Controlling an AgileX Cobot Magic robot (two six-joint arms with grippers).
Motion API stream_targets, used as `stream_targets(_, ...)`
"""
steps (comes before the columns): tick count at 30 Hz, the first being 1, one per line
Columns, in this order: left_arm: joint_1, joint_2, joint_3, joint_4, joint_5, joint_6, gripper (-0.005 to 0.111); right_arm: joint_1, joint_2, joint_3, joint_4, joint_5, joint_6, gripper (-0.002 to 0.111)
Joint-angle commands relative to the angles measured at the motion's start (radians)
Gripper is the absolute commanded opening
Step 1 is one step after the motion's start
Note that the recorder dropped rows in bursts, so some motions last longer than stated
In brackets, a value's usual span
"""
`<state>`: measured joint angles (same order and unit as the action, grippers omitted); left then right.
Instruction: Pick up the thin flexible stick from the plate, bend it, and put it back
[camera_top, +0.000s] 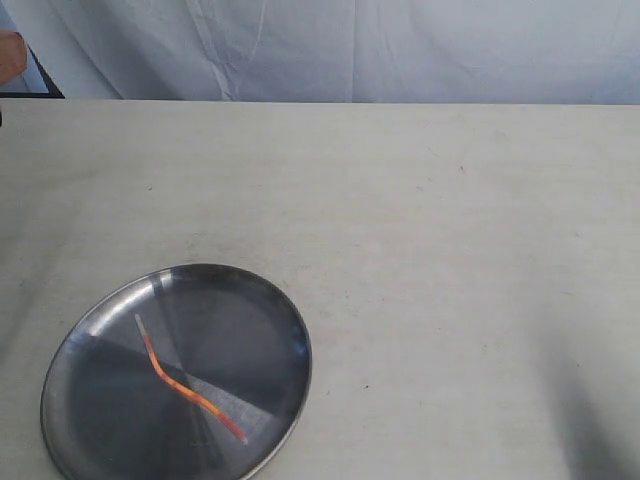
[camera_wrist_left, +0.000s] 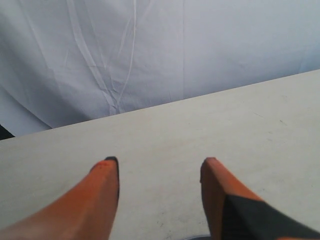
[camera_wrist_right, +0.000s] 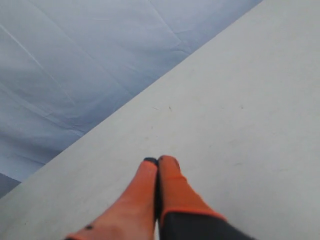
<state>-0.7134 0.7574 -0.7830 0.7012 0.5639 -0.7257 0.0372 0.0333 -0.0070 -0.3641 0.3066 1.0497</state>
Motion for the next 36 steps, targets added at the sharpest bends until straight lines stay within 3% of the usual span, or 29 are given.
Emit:
stream_targets(1, -0.007, -0.005, -0.003, 0.005, -0.007, 0.003, 0.049, -0.006, -0.008, 0.007, 0.005, 0.023, -0.003, -0.001)
stream_targets(19, -0.007, -0.005, -0.003, 0.005, -0.010, 0.003, 0.049, -0.006, -0.008, 0.007, 0.005, 0.023, -0.003, -0.001)
stream_targets(24, 0.006, -0.010, -0.003, -0.008, -0.121, -0.086, 0.049, -0.006, -0.008, 0.007, 0.005, 0.023, -0.003, -0.001)
stream_targets(27, 0.101, -0.047, 0.047, 0.023, -0.268, -0.269, 0.049, -0.006, -0.008, 0.007, 0.005, 0.021, -0.003, -0.001)
stream_targets(30, 0.239, -0.125, 0.151, 0.057, -0.407, -0.584, 0.049, -0.006, -0.008, 0.007, 0.005, 0.021, -0.003, -0.001)
stream_targets(34, 0.395, -0.300, 0.321, 0.042, -0.362, -0.887, 0.049, -0.006, -0.008, 0.007, 0.005, 0.021, -0.003, -0.001)
stream_targets(36, 0.460, -0.407, 0.402, 0.025, -0.348, -0.954, 0.049, -0.006, -0.008, 0.007, 0.005, 0.021, -0.003, -0.001)
